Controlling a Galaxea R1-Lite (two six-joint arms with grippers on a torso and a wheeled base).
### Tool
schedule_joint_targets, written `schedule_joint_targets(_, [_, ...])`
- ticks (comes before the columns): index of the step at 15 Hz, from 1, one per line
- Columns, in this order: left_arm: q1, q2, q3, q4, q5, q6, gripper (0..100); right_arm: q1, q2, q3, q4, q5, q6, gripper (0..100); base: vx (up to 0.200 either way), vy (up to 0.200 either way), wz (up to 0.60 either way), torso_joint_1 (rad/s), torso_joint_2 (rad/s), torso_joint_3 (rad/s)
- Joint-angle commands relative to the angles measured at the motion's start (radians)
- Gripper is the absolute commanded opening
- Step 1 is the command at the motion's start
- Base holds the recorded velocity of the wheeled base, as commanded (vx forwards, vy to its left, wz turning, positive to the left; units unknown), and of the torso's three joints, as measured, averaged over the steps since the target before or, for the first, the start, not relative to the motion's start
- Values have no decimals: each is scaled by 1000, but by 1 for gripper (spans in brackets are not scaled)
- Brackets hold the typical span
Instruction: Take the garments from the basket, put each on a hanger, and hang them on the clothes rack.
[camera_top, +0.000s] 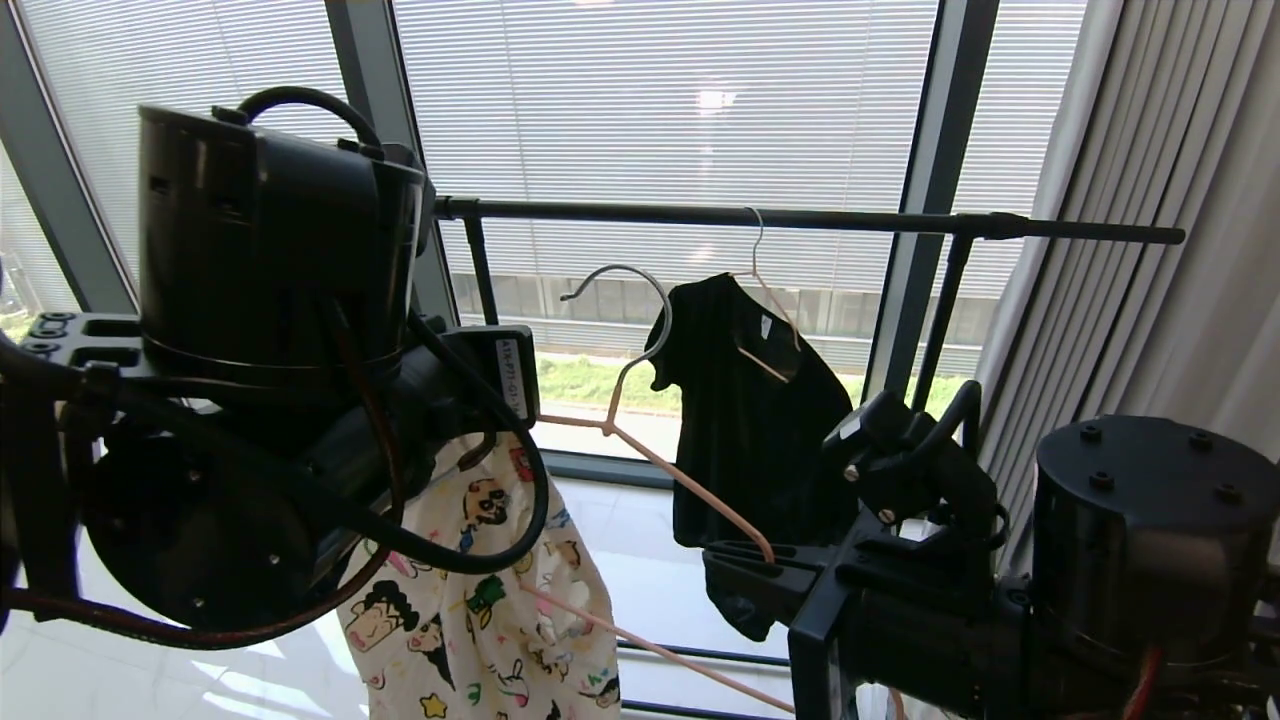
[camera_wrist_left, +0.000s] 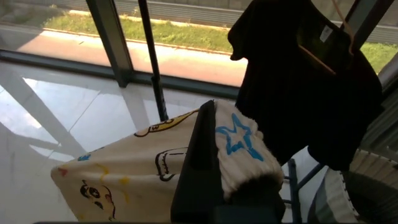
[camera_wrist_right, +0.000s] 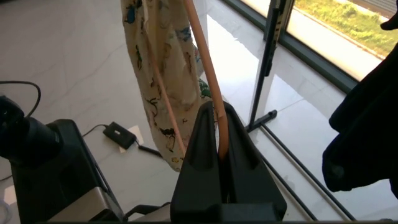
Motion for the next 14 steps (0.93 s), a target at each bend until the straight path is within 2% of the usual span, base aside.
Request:
schedule_joint_targets(1, [-31, -2, -2, -12, 0, -3, 0, 25, 43, -16, -13, -16, 1, 0, 0, 0, 0, 0, 0, 0])
schedule_joint_targets(6, [-128, -6, 0, -13, -23, -28, 0, 53, 103, -88, -13, -82, 24, 0, 0, 0, 0, 0, 0, 0])
schedule_joint_targets(11, [-142, -40, 21, -13, -29, -51, 0, 56, 106, -88, -13, -99, 24, 0, 0, 0, 0, 0, 0, 0])
schedule_joint_targets(14, [-131, -85, 110, -13, -29, -51, 0, 56, 100, -87, -13, -131, 41, 0, 0, 0, 0, 0, 0, 0])
